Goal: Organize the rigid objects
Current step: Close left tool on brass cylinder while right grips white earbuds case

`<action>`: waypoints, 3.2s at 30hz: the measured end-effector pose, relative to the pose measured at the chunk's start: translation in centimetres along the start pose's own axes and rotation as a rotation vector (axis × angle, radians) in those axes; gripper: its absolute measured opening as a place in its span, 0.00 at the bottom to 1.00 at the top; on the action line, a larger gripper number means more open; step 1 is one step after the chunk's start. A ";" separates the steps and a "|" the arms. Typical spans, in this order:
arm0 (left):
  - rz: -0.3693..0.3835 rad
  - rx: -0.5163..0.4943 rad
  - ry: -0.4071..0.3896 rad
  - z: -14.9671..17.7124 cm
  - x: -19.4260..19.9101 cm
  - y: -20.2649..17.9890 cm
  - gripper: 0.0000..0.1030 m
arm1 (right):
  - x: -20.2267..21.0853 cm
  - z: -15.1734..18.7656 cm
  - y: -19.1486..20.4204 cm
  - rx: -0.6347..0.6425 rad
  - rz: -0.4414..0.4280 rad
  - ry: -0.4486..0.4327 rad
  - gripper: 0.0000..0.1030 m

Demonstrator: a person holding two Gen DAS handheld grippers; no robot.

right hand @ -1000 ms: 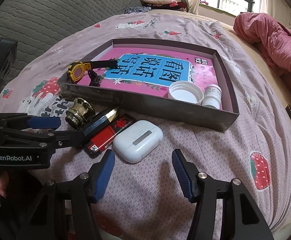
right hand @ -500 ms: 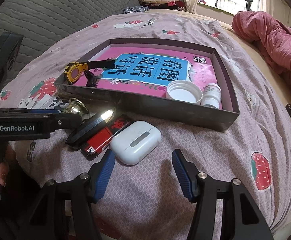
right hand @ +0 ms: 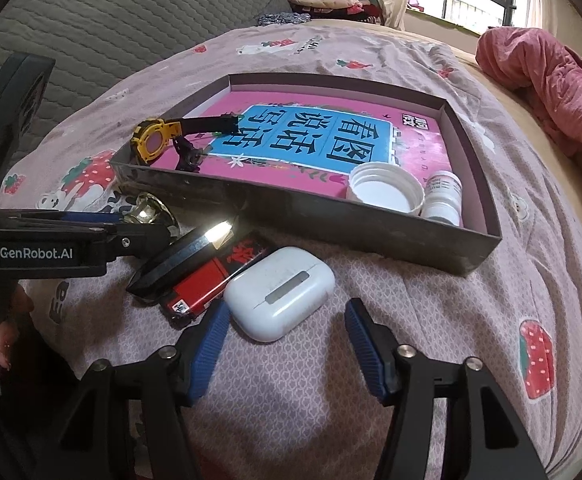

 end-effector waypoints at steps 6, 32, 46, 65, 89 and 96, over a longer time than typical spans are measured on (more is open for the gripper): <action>0.005 0.004 0.000 -0.1 -0.1 0.0 0.69 | -1.0 -0.6 -0.9 -0.002 -0.026 -0.007 0.72; -0.023 -0.017 -0.004 -0.1 -0.4 -0.2 0.69 | -2.0 -1.1 -1.1 0.045 -0.166 -0.026 0.59; -0.052 -0.042 -0.012 -0.1 -0.6 -0.9 0.56 | -2.6 -0.8 -0.7 0.012 -0.119 -0.025 0.60; -0.046 -0.093 -0.017 0.6 0.2 -1.4 0.36 | -0.6 -0.3 -0.7 -0.062 -0.092 -0.051 0.59; -0.012 -0.113 -0.068 1.2 3.2 -2.3 0.36 | 3.5 -1.1 -0.1 -0.063 -0.079 -0.137 0.59; -0.010 -0.112 -0.083 1.2 4.0 -2.5 0.36 | 4.3 -1.3 -0.1 -0.064 -0.091 -0.156 0.59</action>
Point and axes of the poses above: each gripper's, at about its wrist camera, not at the fingertips, and x roughly against the way its jaws point, y to its left, z to its underside, the point moved 6 cm from there along -x, roughly the way its jaws point, and after that the axes turned 2 degrees about -x, right-handed, at the moved point
